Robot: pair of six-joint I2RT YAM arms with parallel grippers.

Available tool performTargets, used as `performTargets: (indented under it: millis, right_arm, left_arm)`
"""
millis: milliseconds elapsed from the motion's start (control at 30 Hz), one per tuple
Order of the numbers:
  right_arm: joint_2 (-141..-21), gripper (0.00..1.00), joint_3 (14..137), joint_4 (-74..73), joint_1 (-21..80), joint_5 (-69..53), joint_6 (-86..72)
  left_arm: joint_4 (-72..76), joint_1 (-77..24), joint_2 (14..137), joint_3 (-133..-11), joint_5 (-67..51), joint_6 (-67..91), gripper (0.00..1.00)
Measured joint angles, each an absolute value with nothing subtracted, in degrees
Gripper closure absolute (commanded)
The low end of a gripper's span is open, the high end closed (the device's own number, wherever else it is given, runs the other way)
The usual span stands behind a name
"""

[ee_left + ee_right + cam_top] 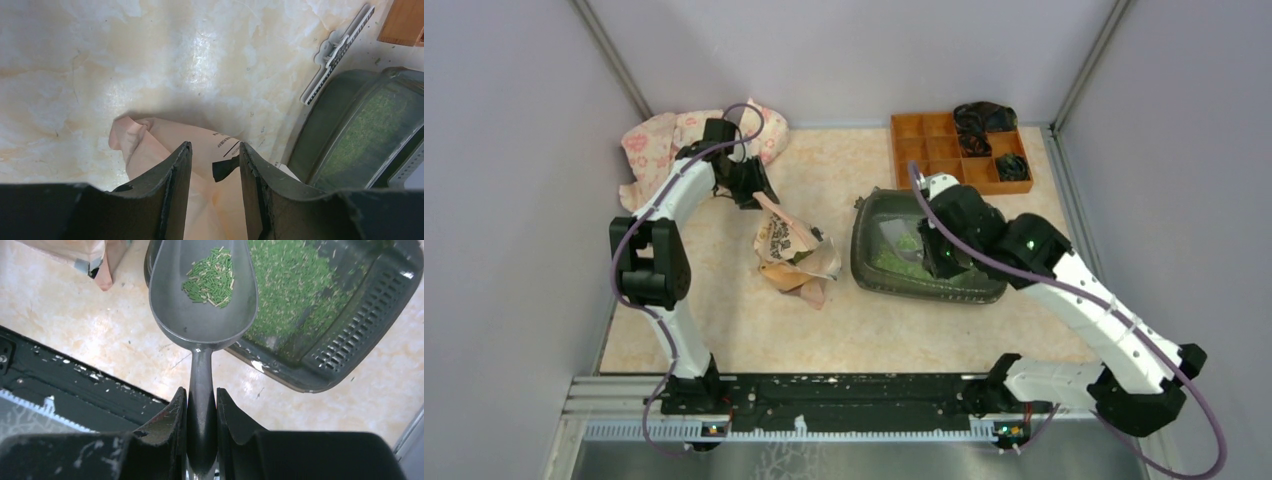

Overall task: Fill the litter box with clean litter
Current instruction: Pour the cat litter into the litter box.

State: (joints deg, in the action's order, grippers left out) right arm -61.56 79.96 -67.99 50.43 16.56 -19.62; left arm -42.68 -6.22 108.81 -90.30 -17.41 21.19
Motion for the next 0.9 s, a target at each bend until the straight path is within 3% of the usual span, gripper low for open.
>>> performTargets:
  millis: [167, 433, 900]
  right_arm:
    - [-66.26, 1.0, 82.46, -71.64, 39.09, 3.09, -19.05]
    - [-67.61, 1.0, 73.84, -69.95, 20.27, -15.84, -17.41]
    - [-70.04, 1.0, 68.95, -62.74, 10.44, -33.76, -17.21]
  left_arm:
    - [-42.19, -6.22, 108.81, -90.3, -18.7, 21.23, 0.54]
    - [-41.23, -6.22, 108.81, -90.94, -20.23, 21.39, 0.54]
    - [-40.29, -5.67, 109.45, -91.02, -21.8, 21.41, 0.54]
